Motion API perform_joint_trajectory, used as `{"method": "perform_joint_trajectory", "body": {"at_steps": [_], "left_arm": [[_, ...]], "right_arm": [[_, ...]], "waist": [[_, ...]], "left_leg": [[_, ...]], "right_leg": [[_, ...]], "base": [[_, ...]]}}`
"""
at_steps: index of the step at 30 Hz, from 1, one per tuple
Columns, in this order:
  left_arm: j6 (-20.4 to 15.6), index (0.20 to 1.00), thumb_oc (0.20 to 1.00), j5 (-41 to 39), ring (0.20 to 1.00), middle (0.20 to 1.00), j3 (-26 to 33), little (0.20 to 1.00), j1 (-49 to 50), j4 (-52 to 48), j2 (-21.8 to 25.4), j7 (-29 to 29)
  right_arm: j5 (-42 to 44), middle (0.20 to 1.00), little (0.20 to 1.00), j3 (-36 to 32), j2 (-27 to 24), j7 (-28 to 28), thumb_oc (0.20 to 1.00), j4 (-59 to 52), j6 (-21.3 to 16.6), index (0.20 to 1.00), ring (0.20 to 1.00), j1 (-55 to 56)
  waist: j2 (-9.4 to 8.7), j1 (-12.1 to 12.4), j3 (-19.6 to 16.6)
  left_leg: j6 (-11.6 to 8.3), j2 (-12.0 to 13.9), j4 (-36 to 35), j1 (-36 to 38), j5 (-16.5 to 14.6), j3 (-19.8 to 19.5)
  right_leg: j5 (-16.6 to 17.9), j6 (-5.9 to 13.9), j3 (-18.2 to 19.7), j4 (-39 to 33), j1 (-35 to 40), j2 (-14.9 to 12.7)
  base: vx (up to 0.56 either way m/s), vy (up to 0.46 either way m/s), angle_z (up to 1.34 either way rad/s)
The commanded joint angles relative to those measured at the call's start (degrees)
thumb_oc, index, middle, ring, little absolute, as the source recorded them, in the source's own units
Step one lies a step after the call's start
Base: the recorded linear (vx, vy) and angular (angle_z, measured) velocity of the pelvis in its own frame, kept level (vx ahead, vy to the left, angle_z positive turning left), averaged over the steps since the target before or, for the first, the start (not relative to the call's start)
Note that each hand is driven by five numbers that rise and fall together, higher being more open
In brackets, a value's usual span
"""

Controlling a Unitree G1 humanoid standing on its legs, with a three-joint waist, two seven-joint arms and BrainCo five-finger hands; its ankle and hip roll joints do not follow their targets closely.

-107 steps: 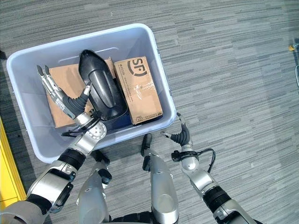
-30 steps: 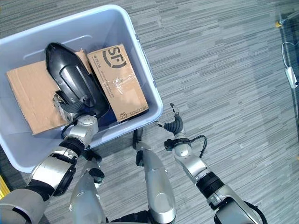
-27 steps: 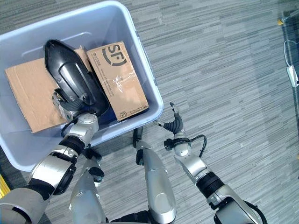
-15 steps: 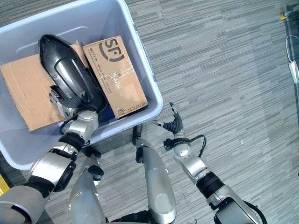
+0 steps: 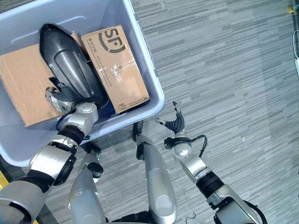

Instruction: Move parts from the plastic box to the shelf.

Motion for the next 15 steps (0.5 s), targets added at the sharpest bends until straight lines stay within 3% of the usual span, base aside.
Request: {"method": "perform_joint_trajectory", "body": {"at_steps": [1, 15], "left_arm": [[0.96, 0.200, 0.200, -16.68, 0.200, 0.200, 8.35, 0.200, 7.67, 8.08, -1.45, -7.92], [-5.33, 0.200, 0.200, -20.40, 0.200, 0.200, 11.61, 0.200, 6.59, 5.78, 1.79, -8.14]], "right_arm": [[-1.03, 1.000, 1.000, -1.10, -0.81, -1.42, 1.000, -2.05, -1.42, 1.000, 1.000, 0.63], [-0.49, 1.000, 1.000, -0.25, -1.36, -0.98, 1.000, -1.62, -4.26, 1.000, 1.000, 1.77]], "waist": [[-4.18, -1.21, -0.20], [-3.97, -0.28, -0.20]], "left_leg": [[-8.54, 6.11, 10.31, -4.74, -4.05, -5.14], [-8.22, 6.28, 11.13, -5.80, -4.58, -6.13]], "right_leg": [[3.24, 5.09, -3.55, -5.57, 1.29, -1.96], [2.40, 4.89, -4.31, -4.01, 0.62, -2.61]], "base": [[0.00, -0.009, 0.05], [0.00, 0.001, 0.01]]}}
